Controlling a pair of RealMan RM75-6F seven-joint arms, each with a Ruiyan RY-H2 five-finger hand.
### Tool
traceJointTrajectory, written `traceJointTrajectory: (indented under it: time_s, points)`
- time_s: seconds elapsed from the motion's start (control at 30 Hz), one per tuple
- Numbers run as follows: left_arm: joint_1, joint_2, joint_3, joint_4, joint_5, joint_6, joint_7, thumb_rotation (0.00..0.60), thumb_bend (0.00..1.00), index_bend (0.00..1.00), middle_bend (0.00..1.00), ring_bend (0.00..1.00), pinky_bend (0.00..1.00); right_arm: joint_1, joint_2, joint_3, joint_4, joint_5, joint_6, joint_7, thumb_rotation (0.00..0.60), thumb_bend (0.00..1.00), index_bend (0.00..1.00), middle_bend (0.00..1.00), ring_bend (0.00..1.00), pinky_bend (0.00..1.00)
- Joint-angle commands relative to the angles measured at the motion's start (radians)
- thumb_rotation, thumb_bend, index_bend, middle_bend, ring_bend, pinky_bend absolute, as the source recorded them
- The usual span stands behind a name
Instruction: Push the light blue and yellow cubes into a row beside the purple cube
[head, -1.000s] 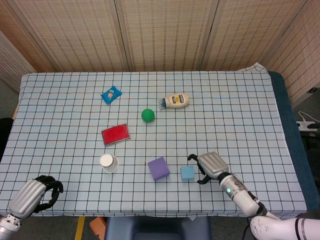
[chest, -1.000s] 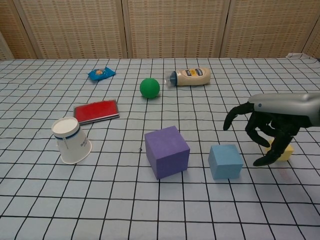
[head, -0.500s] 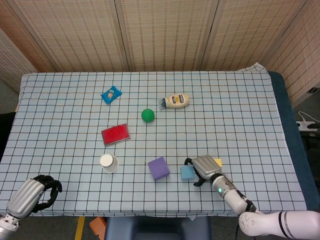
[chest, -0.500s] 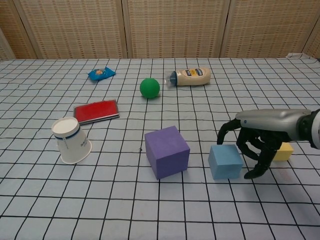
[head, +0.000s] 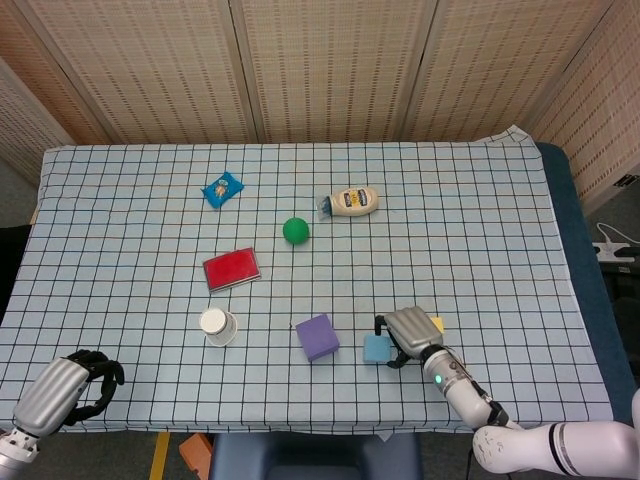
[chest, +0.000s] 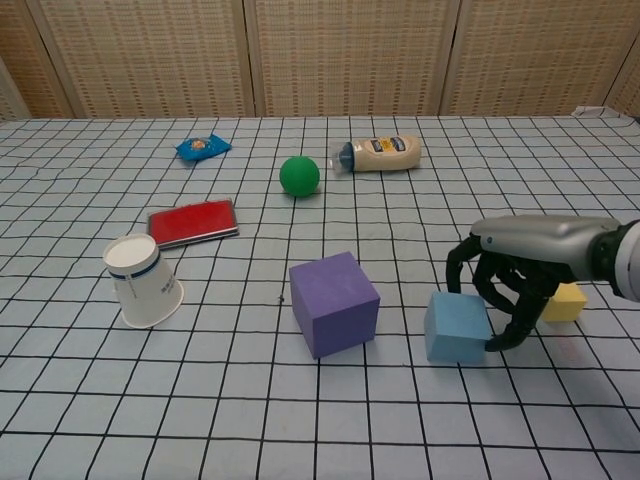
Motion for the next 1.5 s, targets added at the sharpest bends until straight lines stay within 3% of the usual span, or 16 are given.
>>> traceJointTrajectory:
  time_s: [0.03, 0.43, 0.73, 1.03, 1.5]
  points:
    - [0.0, 0.001, 0.0, 0.0, 0.001, 0.0, -0.001, 0.6, 0.55, 0.54, 0.66, 0.45, 0.45, -0.002, -0.006, 0.002, 0.005, -0.006, 0.009, 0.004, 0.6, 0.07, 0.47, 0.73, 0.82, 1.0]
    - [0.001, 0.002, -0.001, 0.0, 0.002, 0.003, -0.003, 0.6, 0.55, 0.54, 0.66, 0.45, 0.45, 0.002, -0.039, 0.063, 0.064, -0.037, 0.015, 0.077, 0.6, 0.08, 0.48, 0.73, 0.82, 1.0]
    - [0.002, 0.001, -0.003, 0.002, 0.0, 0.002, -0.001, 0.6, 0.55, 0.54, 0.66, 0.45, 0.45, 0.032, -0.083, 0.112, 0.172, -0.047, -0.088, 0.177, 0.6, 0.08, 0.5, 0.73, 0.82, 1.0]
    - [0.0, -0.004, -0.005, 0.004, -0.01, -0.012, 0.01, 0.6, 0.56, 0.54, 0.66, 0.45, 0.45, 0.047, -0.102, 0.127, 0.252, -0.136, -0.191, 0.293, 0.6, 0.08, 0.51, 0.73, 0.82, 1.0]
    - [0.0, -0.007, -0.007, 0.002, -0.017, -0.02, 0.019, 0.6, 0.56, 0.54, 0.66, 0.45, 0.45, 0.042, -0.108, 0.122, 0.301, -0.227, -0.228, 0.388, 0.6, 0.08, 0.52, 0.73, 0.82, 1.0]
